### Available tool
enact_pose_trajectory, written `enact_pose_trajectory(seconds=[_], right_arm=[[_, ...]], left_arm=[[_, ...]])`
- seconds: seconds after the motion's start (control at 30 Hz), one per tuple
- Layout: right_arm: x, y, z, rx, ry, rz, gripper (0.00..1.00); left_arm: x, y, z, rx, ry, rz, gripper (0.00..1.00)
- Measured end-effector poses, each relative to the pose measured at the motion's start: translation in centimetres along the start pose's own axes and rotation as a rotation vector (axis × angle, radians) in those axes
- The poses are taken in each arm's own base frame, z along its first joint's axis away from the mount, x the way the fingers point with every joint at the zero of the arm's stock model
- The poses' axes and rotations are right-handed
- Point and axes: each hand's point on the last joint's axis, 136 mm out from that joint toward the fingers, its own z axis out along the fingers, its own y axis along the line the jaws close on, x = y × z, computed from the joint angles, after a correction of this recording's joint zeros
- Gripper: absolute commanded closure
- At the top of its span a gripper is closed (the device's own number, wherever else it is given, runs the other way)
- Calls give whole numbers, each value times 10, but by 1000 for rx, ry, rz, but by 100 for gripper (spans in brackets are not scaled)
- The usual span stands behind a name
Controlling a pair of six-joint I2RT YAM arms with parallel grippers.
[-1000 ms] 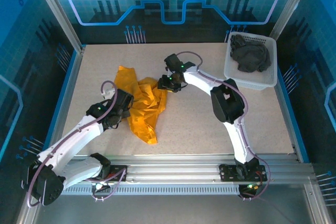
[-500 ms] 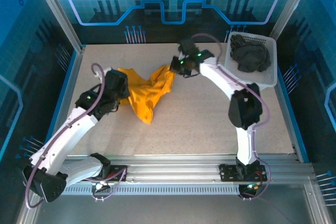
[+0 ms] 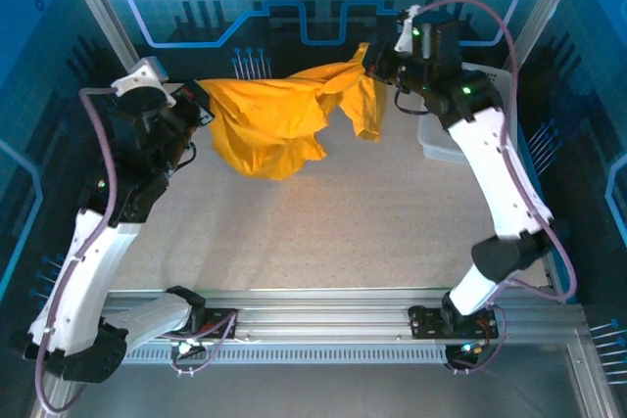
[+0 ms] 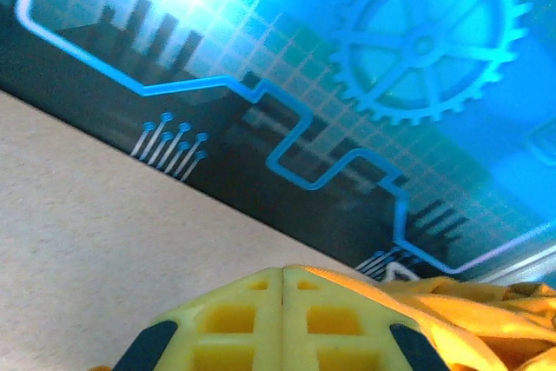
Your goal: Fold and stack the t-shirts
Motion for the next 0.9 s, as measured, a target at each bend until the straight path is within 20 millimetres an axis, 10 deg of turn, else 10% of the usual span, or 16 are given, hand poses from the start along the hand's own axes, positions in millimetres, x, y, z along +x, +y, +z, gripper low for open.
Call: enact_pose_trajectory(seconds=[0.27, 0.5, 0.7, 0.9], right_arm=[[-19, 28, -123, -136, -214, -66, 100], [-10, 38, -129, -203, -173, -20, 100], [18, -18, -24, -49, 76, 160, 80], [108, -142, 108, 253, 403, 285, 52]], left_arm=[[-51, -35, -64, 208, -121, -66, 100], [-102, -67, -79, 265, -237, -70, 100], [-92, -39, 32, 46, -181, -46, 100], [29, 74, 232, -234, 188, -43, 51]])
